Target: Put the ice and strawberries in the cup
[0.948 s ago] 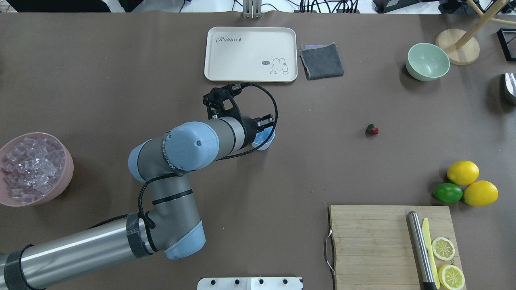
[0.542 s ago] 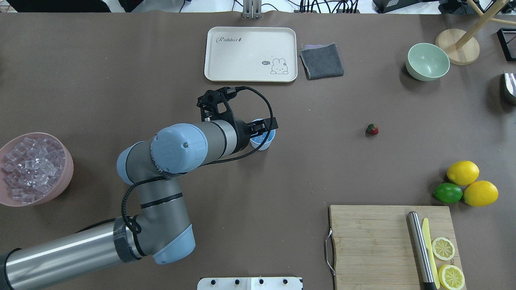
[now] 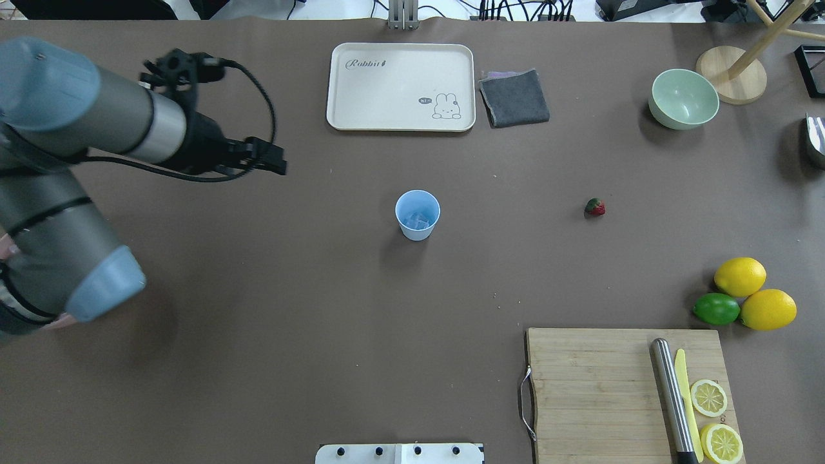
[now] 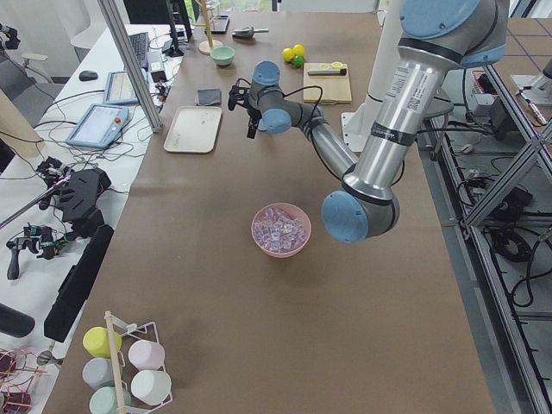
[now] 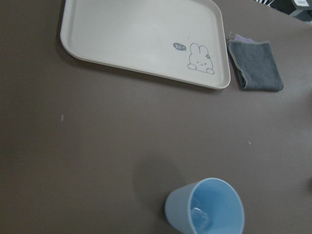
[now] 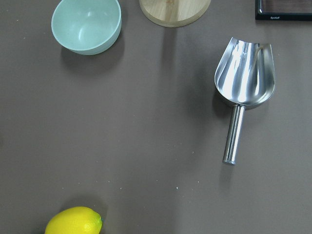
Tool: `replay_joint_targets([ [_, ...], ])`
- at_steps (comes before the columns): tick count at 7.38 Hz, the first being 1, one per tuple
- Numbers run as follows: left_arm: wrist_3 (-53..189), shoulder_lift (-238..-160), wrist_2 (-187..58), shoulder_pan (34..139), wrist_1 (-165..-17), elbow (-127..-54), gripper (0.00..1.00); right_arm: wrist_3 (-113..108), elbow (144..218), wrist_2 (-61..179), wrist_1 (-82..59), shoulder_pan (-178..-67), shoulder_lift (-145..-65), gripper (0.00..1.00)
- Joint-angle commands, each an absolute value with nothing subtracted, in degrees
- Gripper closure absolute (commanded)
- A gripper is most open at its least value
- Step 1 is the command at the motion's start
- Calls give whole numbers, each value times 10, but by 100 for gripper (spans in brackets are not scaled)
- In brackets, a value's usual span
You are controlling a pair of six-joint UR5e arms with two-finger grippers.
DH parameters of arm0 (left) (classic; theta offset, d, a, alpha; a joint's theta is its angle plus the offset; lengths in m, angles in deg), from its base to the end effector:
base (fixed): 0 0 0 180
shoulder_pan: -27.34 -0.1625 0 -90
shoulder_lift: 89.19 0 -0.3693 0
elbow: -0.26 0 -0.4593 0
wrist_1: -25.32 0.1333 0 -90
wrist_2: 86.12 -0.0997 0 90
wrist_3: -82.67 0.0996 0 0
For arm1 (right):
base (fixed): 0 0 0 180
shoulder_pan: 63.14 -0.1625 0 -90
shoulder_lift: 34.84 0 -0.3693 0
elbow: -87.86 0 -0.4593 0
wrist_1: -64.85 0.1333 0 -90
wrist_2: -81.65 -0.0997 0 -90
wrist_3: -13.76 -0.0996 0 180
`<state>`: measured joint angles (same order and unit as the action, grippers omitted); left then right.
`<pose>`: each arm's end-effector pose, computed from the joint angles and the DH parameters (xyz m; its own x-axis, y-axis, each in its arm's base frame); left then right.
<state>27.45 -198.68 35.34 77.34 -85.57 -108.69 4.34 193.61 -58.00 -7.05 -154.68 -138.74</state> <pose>0.3278 -0.5172 0.1827 0.4774 0.1880 -0.8583 0.1127 0.9557 0.2720 0.0704 -0.4843 0.5328 0.6413 -0.0855 0.7626 -0.1320 0.9667 0.2194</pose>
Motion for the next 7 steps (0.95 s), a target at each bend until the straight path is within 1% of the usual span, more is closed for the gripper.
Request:
replay_joint_targets([
  [1, 538, -1854, 460, 919, -849, -1086, 2, 30, 1937, -560, -70, -1534, -1385, 0],
  [3, 736, -1776, 483, 1022, -846, -1054, 1, -30, 1936, -529, -72, -1497, -1356, 0],
  [5, 830, -1740, 486, 1097, -820, -1048, 1, -129, 1929, -502, -74, -1425, -1302, 0],
  [7, 865, -1724, 497, 1114, -810, -1035, 1, -207, 1925, -466, -144, -1345, -1210, 0],
])
